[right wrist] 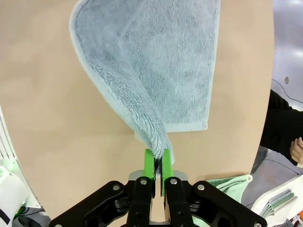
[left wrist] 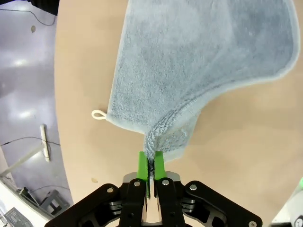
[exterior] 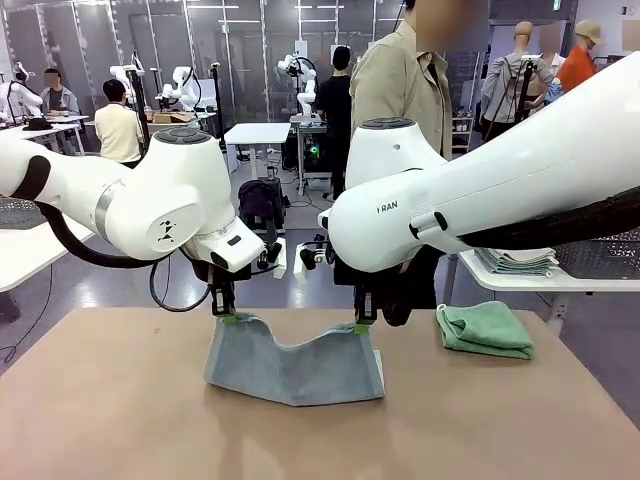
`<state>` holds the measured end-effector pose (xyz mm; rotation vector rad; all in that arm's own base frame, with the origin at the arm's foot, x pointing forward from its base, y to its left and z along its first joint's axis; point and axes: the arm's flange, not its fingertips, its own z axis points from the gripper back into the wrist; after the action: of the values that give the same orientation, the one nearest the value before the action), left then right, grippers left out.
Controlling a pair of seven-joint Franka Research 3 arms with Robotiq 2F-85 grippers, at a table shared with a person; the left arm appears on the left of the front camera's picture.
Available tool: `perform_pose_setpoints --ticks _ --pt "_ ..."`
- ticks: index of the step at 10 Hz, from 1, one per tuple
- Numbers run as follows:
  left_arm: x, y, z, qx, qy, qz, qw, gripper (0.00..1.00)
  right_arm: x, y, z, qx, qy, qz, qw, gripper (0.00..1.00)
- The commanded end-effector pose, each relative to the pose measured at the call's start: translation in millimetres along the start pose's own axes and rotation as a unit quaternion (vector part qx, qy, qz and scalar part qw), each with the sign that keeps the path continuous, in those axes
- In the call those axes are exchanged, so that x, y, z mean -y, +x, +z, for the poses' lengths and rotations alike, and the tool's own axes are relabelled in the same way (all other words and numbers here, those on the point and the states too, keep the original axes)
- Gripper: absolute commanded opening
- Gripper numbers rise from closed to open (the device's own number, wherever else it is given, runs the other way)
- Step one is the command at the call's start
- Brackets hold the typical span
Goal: Fold the towels and place them in the basket.
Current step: When a person lays out a Towel with hook on the table, fold it in half twice.
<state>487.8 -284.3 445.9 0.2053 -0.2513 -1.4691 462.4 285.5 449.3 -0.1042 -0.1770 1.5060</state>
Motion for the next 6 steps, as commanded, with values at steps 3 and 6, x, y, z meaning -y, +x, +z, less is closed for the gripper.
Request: perform_pose_setpoints --ticks 3,6 --pt "-8.4 -13.6 -4.4 0.005 -0.014 -0.036 0.999 0.06 2.6 -9.6 -3.7 0.007 0.003 0.028 1.000 0.07" --pt "-6.0 -9.6 -3.6 -0.003 -0.003 -0.025 1.000 0.06 3.4 -6.0 -1.3 -0.002 0.001 0.011 1.000 0.07"
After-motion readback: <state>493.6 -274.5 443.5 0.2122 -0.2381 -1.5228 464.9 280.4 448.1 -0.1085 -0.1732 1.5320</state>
